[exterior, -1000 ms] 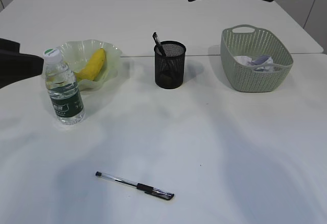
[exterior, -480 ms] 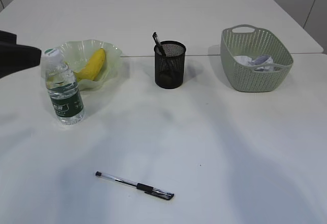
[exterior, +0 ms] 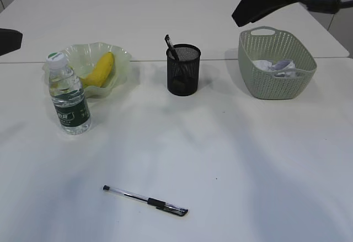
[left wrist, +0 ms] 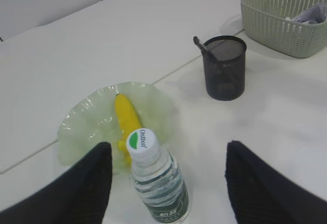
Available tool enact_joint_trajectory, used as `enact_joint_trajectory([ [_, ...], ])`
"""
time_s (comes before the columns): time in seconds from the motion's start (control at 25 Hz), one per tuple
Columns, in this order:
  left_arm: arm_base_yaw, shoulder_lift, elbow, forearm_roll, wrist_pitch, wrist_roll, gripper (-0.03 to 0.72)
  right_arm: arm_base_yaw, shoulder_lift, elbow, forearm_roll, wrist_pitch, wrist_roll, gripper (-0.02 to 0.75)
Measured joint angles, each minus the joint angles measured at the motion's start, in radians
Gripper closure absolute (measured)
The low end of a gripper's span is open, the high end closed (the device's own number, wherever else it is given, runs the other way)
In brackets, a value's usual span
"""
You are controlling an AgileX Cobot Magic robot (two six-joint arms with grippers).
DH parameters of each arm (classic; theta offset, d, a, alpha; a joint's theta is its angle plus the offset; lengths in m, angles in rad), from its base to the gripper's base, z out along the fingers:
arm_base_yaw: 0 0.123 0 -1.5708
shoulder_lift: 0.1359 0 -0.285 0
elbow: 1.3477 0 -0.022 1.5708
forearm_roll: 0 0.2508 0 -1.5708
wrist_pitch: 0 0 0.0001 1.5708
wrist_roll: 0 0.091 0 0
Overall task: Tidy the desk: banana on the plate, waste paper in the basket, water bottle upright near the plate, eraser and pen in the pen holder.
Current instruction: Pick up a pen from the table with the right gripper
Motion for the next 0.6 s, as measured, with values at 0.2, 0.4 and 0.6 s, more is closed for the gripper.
enact_joint_trajectory([
  [0.2, 0.0, 0.0, 0.0, 0.0, 0.069, 0.04, 0.19, 0.0, -0.036, 0.013, 0.0, 0.0, 0.0, 0.429],
  [0.4, 0.0, 0.0, 0.0, 0.0, 0.257, 0.103, 0.19, 0.0, -0.065, 0.013, 0.008, 0.0, -0.007, 0.429],
  [0.6, 0.0, -0.018, 0.0, 0.0, 0.53, 0.191, 0.19, 0.0, -0.077, 0.013, 0.028, 0.0, -0.008, 0.429],
])
